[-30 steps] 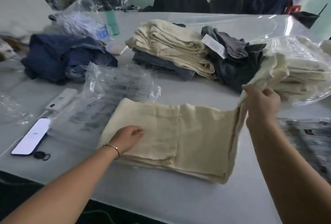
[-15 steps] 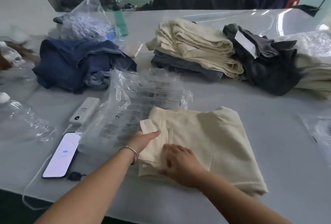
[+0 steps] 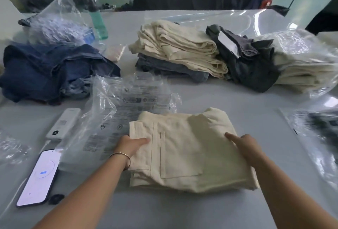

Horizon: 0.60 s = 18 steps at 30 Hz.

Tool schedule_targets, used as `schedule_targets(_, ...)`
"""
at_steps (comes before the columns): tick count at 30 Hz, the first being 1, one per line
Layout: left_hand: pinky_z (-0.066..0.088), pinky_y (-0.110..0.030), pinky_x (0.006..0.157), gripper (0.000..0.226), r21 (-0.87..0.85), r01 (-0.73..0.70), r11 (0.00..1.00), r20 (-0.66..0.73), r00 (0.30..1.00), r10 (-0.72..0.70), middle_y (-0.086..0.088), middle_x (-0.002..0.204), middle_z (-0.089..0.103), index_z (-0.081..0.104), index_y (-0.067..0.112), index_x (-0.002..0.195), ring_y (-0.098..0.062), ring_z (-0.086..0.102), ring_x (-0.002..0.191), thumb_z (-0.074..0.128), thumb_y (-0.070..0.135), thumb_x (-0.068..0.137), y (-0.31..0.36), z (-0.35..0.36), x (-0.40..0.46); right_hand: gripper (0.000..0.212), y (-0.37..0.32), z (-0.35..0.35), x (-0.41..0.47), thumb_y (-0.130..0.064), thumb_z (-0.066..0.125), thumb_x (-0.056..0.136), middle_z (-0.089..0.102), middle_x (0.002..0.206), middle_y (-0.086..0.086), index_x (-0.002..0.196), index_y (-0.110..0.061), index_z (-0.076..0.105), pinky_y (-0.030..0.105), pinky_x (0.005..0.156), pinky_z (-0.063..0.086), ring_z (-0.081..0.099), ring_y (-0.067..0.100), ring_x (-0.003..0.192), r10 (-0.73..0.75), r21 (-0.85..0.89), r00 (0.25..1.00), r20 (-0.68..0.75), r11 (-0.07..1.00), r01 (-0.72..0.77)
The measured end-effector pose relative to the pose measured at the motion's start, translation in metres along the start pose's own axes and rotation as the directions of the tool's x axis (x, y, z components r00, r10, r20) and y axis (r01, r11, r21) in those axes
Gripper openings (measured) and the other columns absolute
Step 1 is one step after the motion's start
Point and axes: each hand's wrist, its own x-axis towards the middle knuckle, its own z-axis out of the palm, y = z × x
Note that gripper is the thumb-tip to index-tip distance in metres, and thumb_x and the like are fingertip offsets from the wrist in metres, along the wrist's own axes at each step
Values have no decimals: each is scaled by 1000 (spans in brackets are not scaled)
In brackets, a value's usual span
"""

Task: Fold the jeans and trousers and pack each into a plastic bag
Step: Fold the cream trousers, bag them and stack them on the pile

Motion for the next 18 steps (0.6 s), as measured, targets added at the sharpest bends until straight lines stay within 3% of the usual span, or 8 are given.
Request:
schedule_targets(2, 52, -28, 62, 38, -14, 20, 1000, 68, 998, -19, -9, 87, 71, 67, 3, 96, -23, 68, 76, 85, 20, 66, 9, 3, -6, 40, 2, 4, 6, -43, 68, 83, 61, 75, 10, 81, -3, 63, 30, 59, 38, 57, 25, 69, -41, 87, 997, 67, 996, 35)
schedule_targets(4, 51, -28, 60, 37, -19, -32, 999, 73, 997, 33, -9, 86, 70, 65, 2, 98, -23, 67, 75, 83, 16, 68, 18, 5, -11, 23, 6, -2, 9, -23, 68, 85, 58, 66, 8, 73, -4, 63, 31, 59, 38, 53, 22, 63, -128, 170, 992, 20, 978, 123)
schedule_targets(8, 57, -37, 75, 33, -157, -179, 971, 99, 976, 195, -8, 83, 75, 75, 6, 83, -26, 71, 82, 86, 24, 58, 42, 11, -28, 32, 16, -46, 15, -19, 63, 87, 43, 57, 5, 63, -2, 51, 36, 52, 30, 40, 21, 58, -263, 220, 924, -278, 919, 328)
schedule_targets(11, 54, -32, 78, 34, -272, -203, 941, 156, 955, 251, -6, 89, 75, 78, 13, 84, -21, 72, 88, 86, 33, 57, 57, 43, -34, 41, 35, -96, 21, -30, 57, 89, 40, 55, 1, 61, -7, 38, 37, 51, 30, 35, 20, 54, -265, 200, 823, -503, 890, 409)
schedule_targets(14, 50, -36, 83, 48, -114, -152, 982, 134, 977, 166, -6, 92, 71, 68, 11, 93, -25, 67, 89, 82, 48, 64, 54, 101, -30, 38, 66, -135, 29, -34, 53, 91, 53, 64, 9, 66, -7, 45, 37, 54, 34, 48, 30, 65, -219, 95, 853, -474, 950, 297)
schedule_targets(16, 50, -28, 70, 39, 56, -160, 986, 144, 978, 150, -1, 84, 68, 67, 11, 94, -20, 65, 80, 79, 42, 73, 42, 141, -28, 33, 89, -146, 39, -30, 52, 93, 62, 82, 17, 72, -6, 54, 37, 63, 40, 57, 33, 79, -149, -113, 923, -355, 987, 116)
schedule_targets(18, 49, -26, 62, 22, 185, -185, 965, 175, 973, 153, 0, 78, 69, 69, 13, 85, -18, 65, 71, 75, 33, 79, 29, 170, -29, 12, 105, -152, 46, -15, 50, 90, 64, 99, 18, 85, -7, 58, 35, 72, 44, 61, 33, 91, -27, -303, 962, -273, 951, -59)
